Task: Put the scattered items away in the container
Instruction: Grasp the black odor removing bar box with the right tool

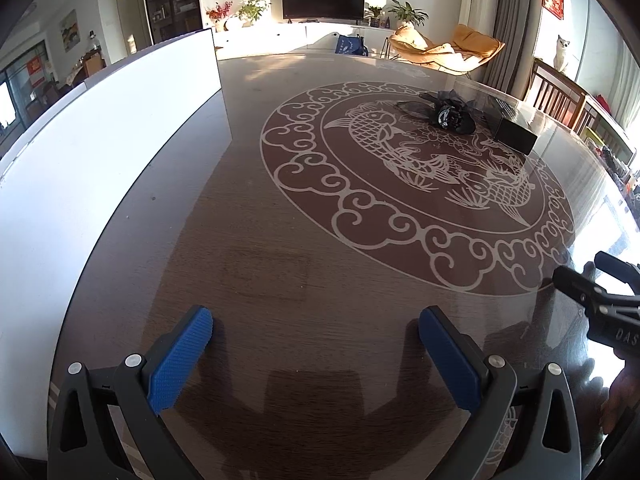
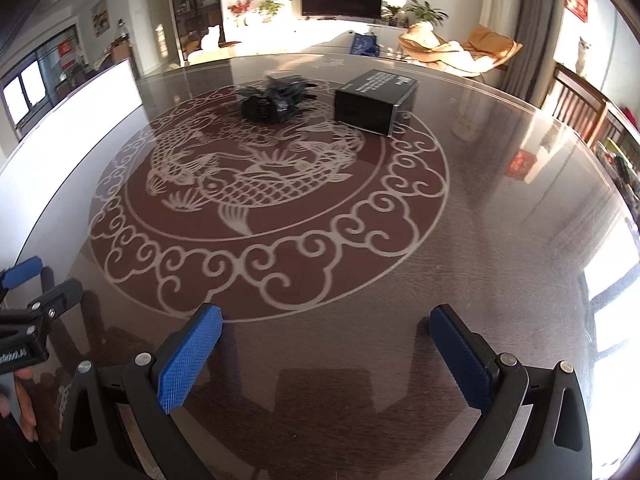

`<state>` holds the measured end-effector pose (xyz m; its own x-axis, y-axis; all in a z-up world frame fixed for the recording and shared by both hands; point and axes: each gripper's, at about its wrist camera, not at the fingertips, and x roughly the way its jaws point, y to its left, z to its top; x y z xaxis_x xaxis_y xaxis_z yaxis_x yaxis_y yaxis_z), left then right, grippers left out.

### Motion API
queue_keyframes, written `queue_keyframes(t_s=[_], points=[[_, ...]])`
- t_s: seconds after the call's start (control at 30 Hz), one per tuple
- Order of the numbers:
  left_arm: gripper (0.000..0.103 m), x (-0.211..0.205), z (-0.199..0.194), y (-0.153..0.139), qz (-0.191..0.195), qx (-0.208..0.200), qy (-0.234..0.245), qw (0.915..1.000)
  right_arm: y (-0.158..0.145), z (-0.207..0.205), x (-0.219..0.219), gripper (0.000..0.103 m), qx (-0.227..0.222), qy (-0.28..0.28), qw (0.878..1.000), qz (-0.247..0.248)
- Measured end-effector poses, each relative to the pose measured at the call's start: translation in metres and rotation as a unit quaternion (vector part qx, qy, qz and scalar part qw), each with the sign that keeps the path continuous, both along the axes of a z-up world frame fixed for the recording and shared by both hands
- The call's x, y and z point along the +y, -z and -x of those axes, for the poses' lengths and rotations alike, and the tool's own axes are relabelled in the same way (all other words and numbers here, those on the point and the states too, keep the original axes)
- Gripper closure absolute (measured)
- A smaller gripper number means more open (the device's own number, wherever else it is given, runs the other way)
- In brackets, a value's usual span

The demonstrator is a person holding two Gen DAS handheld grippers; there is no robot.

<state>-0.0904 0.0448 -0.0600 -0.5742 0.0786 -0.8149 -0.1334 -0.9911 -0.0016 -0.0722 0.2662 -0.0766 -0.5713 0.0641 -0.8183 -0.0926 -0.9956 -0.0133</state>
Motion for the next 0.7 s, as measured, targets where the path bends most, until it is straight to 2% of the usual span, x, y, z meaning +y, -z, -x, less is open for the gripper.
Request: queue_keyframes(t_s=[0.07, 0.23, 0.53, 0.7], points=[[0.000, 0.000, 0.000, 0.000, 0.000, 0.001, -0.003, 1.0000, 0.000, 0.014, 0.009, 0.000, -0.001, 0.017, 1.000, 0.000], [0.000, 0.001, 0.000, 0.000, 0.001, 0.002, -0.007, 1.0000, -0.001, 0.066, 0.017, 0.000, 0.001, 0.020, 1.000, 0.000], [0.000, 0.001, 0.001, -0.001, 0.001, 0.002, -0.007, 1.0000, -0.001, 0.162, 0.012, 0.000, 0.004, 0.032, 0.999, 0.000], [0.000, 0.001, 0.001, -0.001, 0.001, 0.002, -0.007, 1.0000, -0.002, 0.194, 0.034, 0.000, 0.004, 0.067, 0.998, 0.001]])
